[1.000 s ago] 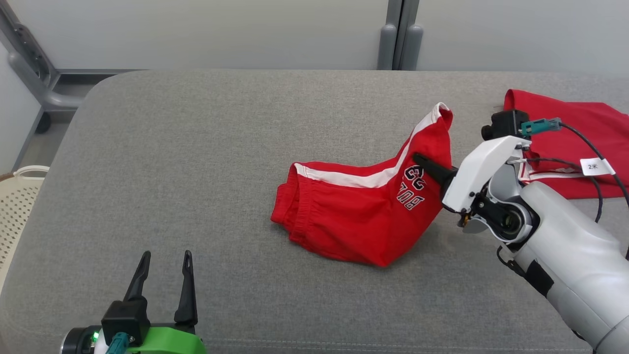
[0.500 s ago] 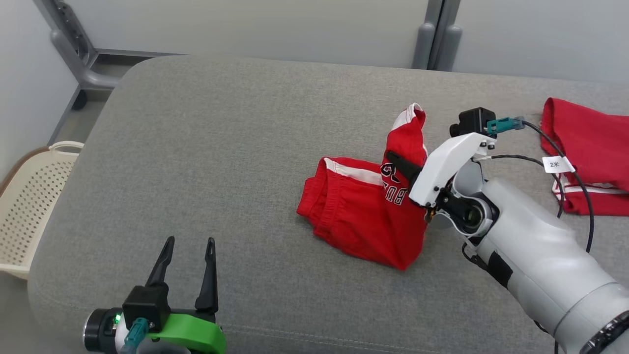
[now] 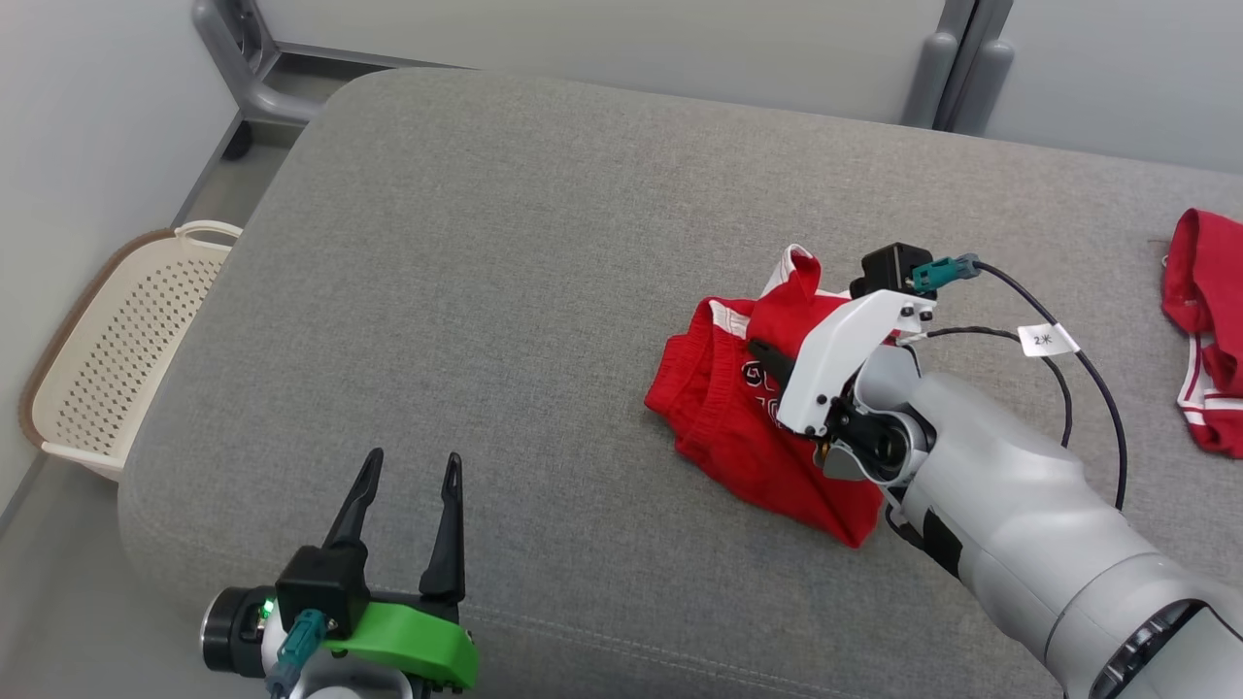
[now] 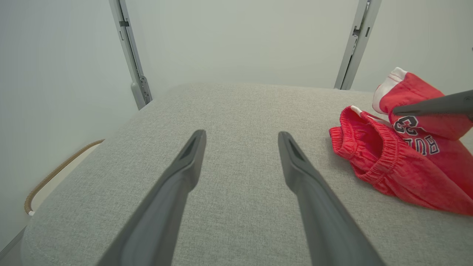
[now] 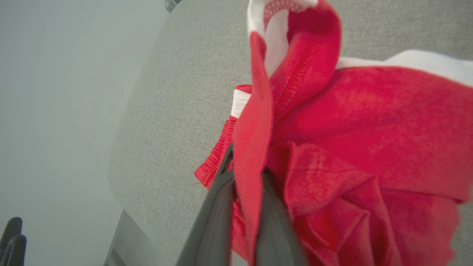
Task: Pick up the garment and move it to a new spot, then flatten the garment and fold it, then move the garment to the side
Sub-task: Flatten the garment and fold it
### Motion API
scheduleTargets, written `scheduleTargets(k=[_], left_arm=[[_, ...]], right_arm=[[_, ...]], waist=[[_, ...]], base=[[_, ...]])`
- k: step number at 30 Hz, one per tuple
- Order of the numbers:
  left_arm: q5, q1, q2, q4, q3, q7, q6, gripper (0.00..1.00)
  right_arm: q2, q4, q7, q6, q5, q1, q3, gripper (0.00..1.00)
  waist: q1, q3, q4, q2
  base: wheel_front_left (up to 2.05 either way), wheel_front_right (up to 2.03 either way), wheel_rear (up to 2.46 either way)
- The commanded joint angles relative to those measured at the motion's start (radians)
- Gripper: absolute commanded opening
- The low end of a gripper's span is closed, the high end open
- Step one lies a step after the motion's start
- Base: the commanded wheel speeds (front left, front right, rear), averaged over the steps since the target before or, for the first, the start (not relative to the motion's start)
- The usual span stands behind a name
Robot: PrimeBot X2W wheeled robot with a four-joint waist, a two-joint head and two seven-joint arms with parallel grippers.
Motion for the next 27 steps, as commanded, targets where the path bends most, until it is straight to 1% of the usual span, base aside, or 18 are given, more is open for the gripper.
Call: scheduleTargets(k=[1, 4, 5, 6, 9, 13, 18, 22, 27], left_arm=[[-0.007, -0.018, 0.0, 0.0, 0.0, -0.003, 0.006, 1.0], [-0.009, -0.022, 0.0, 0.0, 0.002, -0.003, 0.01, 1.0], [-0.009, -0.023, 0.0, 0.0, 0.003, -0.003, 0.011, 1.0], [-0.009, -0.023, 0.0, 0.001, 0.003, -0.003, 0.011, 1.0], [-0.007, -0.024, 0.0, 0.002, 0.005, -0.003, 0.012, 1.0], [-0.002, -0.018, 0.0, 0.003, 0.008, -0.003, 0.012, 1.0], [0.01, 0.006, 0.001, 0.0, 0.024, -0.003, 0.007, 1.0], [0.02, 0.019, 0.005, -0.007, 0.04, -0.003, 0.003, 1.0], [0.028, 0.033, 0.009, -0.019, 0.055, -0.003, -0.001, 1.0]], right_arm=[[-0.003, 0.005, 0.002, 0.0, 0.005, -0.001, 0.007, 0.0], [-0.004, 0.021, -0.003, 0.0, -0.007, -0.006, 0.023, 0.0], [-0.003, 0.023, -0.003, 0.0, -0.008, -0.007, 0.027, 0.42], [-0.003, 0.024, -0.006, 0.0, -0.009, -0.009, 0.031, 1.0], [-0.006, -0.002, -0.019, 0.0, 0.0, -0.01, 0.037, 1.0], [-0.042, -0.08, -0.072, 0.0, 0.003, 0.013, 0.047, 1.0], [-0.118, -0.206, -0.149, 0.0, 0.007, 0.058, 0.065, 1.0], [-0.191, -0.294, -0.231, 0.0, 0.007, 0.099, 0.067, 1.0], [-0.286, -0.36, -0.33, 0.0, -0.035, 0.142, 0.079, 1.0]], waist=[[0.0, 0.007, 0.005, 0.0], [0.0, 0.011, 0.002, 0.0], [0.0, 0.011, 0.0, 0.0], [0.0, 0.012, -0.003, 0.0], [0.0, 0.012, -0.012, 0.0], [0.0, 0.001, -0.026, 0.0], [0.0, -0.02, -0.05, 0.0], [0.0, -0.036, -0.071, 0.0], [0.0, -0.047, -0.089, 0.0]], base=[[0.0, 0.0, 0.0], [0.0, 0.0, 0.0], [0.0, 0.0, 0.0], [0.0, 0.0, 0.0], [0.0, 0.0, 0.0], [0.0, 0.0, 0.0], [0.0, 0.0, 0.0], [0.0, 0.0, 0.0], [0.0, 0.0, 0.0]])
